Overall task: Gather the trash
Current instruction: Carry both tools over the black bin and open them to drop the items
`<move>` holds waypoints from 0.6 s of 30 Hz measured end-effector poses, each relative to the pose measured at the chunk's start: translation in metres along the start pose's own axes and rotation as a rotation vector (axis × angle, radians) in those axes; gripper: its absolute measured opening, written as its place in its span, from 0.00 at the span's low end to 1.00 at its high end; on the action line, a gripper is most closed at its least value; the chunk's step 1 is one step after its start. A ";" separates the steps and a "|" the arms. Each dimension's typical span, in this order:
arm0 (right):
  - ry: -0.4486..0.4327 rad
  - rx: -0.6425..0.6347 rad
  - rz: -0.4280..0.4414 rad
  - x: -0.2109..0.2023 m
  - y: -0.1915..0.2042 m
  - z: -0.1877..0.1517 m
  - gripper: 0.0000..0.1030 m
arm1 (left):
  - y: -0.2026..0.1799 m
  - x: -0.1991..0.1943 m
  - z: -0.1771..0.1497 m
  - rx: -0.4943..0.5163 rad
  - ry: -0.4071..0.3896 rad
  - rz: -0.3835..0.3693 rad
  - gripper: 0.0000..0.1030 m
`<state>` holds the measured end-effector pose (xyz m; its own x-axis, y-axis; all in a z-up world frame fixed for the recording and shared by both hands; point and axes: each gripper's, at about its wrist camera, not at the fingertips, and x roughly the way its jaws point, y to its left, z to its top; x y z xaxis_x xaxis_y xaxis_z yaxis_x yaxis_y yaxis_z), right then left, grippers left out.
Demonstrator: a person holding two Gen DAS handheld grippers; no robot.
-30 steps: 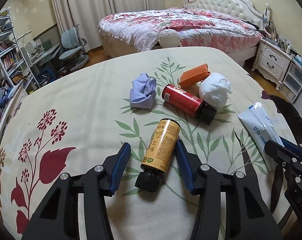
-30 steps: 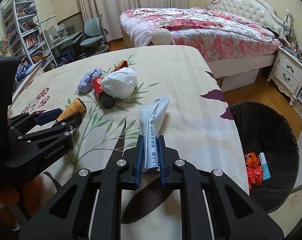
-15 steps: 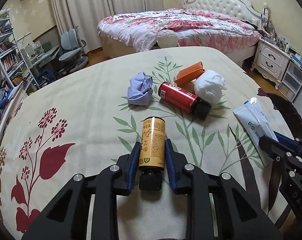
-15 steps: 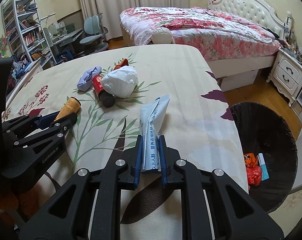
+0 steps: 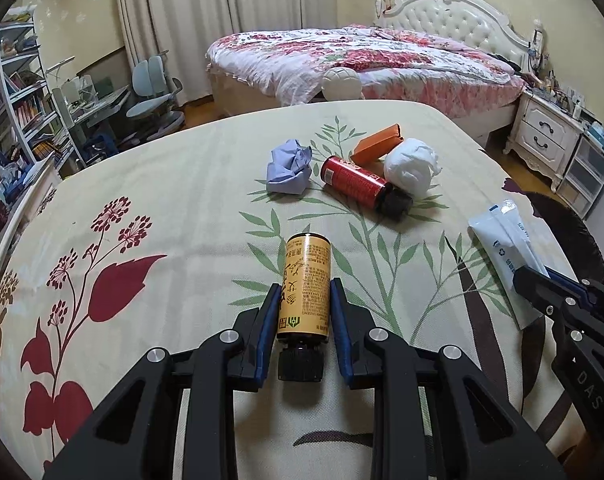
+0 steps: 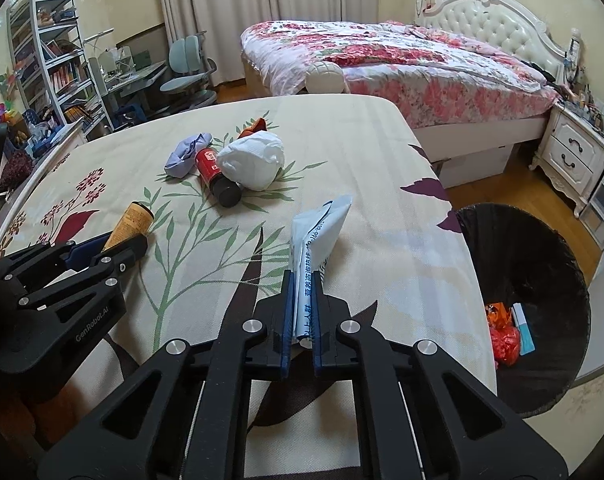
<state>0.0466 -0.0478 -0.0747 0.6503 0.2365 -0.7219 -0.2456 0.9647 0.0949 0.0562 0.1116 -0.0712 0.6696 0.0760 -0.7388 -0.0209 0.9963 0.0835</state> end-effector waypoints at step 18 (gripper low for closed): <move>-0.079 0.033 -0.010 -0.045 -0.021 -0.004 0.07 | -0.016 -0.040 0.002 -0.027 -0.090 -0.021 0.26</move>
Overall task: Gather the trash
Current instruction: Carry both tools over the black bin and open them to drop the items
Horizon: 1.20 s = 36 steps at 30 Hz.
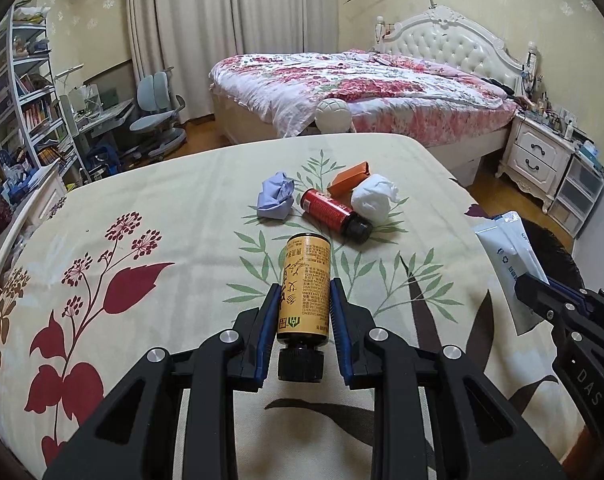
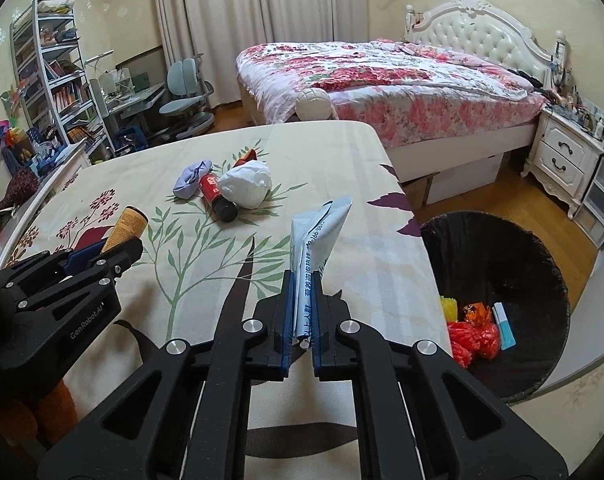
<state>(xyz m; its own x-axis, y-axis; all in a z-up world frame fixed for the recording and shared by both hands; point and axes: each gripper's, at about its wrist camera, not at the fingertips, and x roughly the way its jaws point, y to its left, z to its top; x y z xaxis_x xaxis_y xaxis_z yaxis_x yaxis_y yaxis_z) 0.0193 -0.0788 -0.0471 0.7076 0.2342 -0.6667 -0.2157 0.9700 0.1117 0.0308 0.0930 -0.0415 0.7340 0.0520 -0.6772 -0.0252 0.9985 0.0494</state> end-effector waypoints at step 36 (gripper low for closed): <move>-0.046 0.234 -0.267 -0.009 -0.167 -0.004 0.07 | -0.193 0.045 0.032 0.232 -0.014 -0.212 0.26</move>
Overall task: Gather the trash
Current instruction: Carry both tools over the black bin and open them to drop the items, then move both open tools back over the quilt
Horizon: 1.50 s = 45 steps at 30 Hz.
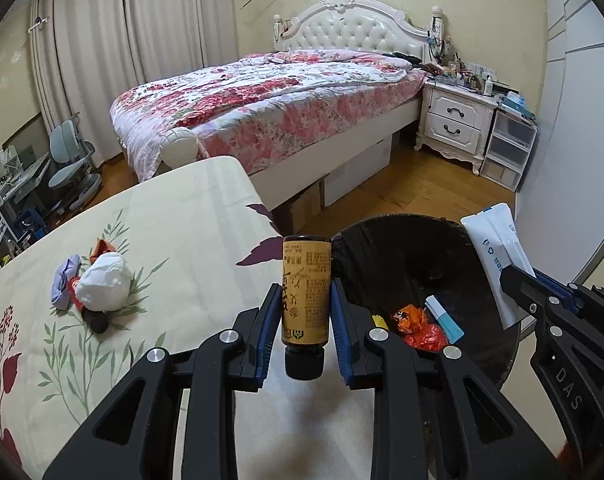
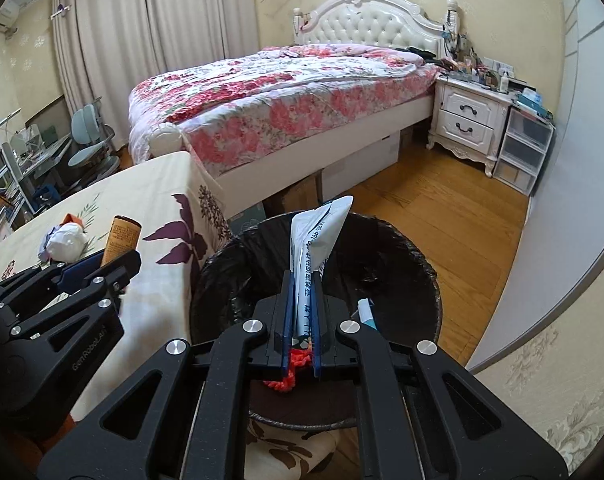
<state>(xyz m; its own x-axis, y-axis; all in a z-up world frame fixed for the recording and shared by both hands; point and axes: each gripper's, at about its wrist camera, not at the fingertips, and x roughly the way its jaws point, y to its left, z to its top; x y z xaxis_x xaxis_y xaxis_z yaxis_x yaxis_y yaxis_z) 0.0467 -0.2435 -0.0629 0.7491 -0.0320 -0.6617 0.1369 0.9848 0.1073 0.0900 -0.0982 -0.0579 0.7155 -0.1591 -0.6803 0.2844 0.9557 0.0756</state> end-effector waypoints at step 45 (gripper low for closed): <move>-0.004 0.035 -0.008 0.004 0.016 -0.003 0.58 | 0.057 -0.019 -0.011 -0.090 -0.002 0.153 0.80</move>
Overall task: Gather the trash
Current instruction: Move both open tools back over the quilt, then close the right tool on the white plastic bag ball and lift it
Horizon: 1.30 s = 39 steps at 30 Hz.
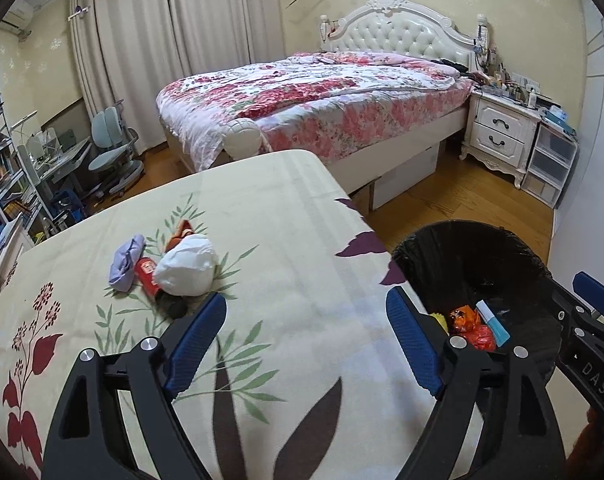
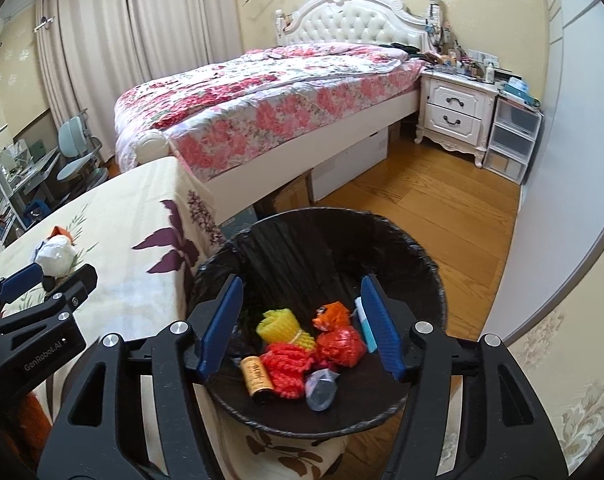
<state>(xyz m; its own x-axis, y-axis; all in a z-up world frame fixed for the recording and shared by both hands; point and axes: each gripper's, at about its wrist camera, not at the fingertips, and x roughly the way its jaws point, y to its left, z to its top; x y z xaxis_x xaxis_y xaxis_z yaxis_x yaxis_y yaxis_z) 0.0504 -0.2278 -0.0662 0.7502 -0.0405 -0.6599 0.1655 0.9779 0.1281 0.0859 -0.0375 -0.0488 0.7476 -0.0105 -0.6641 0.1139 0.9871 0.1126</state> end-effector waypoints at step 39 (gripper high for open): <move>0.117 -0.270 0.288 0.051 0.242 0.025 0.59 | 0.235 -0.016 -0.070 -0.311 0.098 0.319 0.80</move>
<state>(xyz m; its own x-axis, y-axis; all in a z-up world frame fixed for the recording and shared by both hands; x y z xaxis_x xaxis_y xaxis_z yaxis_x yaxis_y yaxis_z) 0.1440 0.0016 -0.0504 0.6606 0.2510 -0.7075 -0.2263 0.9652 0.1311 0.0547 0.2061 -0.0636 0.6461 0.3018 -0.7010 -0.3252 0.9398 0.1049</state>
